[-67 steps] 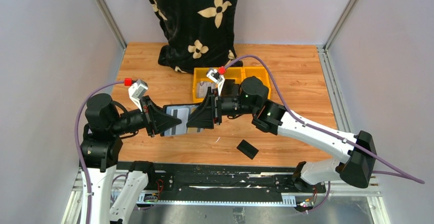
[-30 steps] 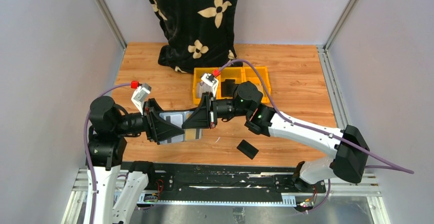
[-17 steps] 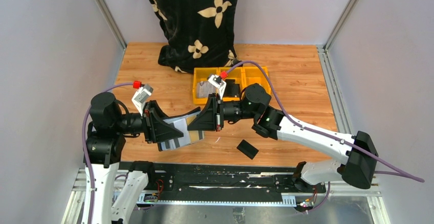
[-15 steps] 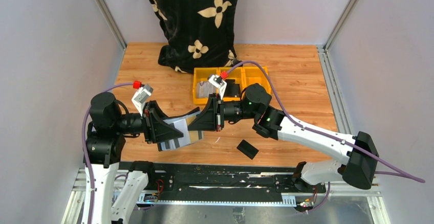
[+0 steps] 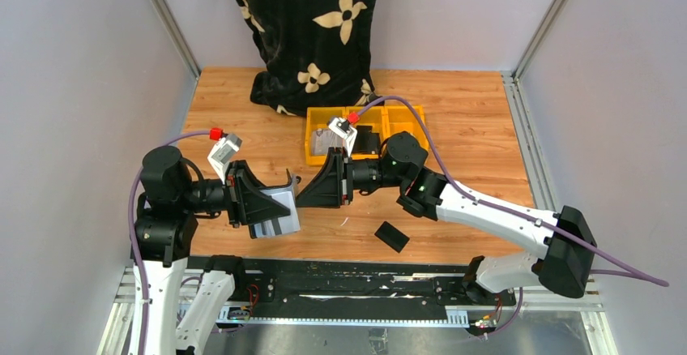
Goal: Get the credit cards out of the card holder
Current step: Remove the credit card from the card holder.
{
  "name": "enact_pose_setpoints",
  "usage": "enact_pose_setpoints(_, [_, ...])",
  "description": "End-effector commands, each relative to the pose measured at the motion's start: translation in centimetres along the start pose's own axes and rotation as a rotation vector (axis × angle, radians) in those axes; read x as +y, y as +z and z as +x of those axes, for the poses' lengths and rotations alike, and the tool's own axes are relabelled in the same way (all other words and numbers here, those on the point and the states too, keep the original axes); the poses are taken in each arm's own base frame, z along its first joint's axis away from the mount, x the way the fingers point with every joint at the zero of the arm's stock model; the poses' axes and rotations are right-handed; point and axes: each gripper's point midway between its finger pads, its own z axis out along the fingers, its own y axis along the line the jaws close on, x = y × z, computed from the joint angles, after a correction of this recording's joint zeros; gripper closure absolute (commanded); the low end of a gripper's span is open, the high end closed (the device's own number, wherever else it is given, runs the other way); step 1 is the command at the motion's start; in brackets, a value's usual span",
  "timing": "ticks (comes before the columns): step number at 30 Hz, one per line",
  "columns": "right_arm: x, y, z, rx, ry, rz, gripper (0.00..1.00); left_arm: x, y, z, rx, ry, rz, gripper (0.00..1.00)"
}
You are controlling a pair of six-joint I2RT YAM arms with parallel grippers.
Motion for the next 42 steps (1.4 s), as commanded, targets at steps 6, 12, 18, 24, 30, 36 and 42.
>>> enact_pose_setpoints(6, [2.0, 0.0, -0.1, 0.008, -0.015, -0.071, 0.70, 0.0, 0.0, -0.9, -0.018, 0.038, -0.032, 0.97])
enact_pose_setpoints(12, [2.3, -1.1, 0.1, 0.019, -0.057, -0.020, 0.65, 0.3, 0.0, -1.0, -0.025, 0.045, -0.050, 0.97])
enact_pose_setpoints(18, [2.6, -1.0, 0.3, 0.036, -0.074, -0.022, 0.57, 0.3, 0.0, -1.1, -0.027, 0.052, -0.052, 0.96])
enact_pose_setpoints(24, [1.9, 0.2, 0.8, 0.072, -0.058, -0.028, 0.55, -0.1, 0.0, -1.3, -0.029, 0.056, -0.049, 0.96])
enact_pose_setpoints(30, [2.2, 1.4, 0.8, 0.092, -0.053, -0.061, 0.58, -0.1, 0.0, -1.4, -0.033, 0.062, -0.055, 0.95])
enact_pose_setpoints(36, [2.3, 1.8, 0.8, 0.102, -0.036, -0.077, 0.88, 0.2, 0.0, -1.5, -0.037, 0.057, -0.066, 0.86])
enact_pose_setpoints(42, [1.8, 1.0, 0.9, 0.090, -0.039, -0.049, 1.00, -0.8, -0.1, -1.3, -0.020, 0.054, -0.017, 0.72])
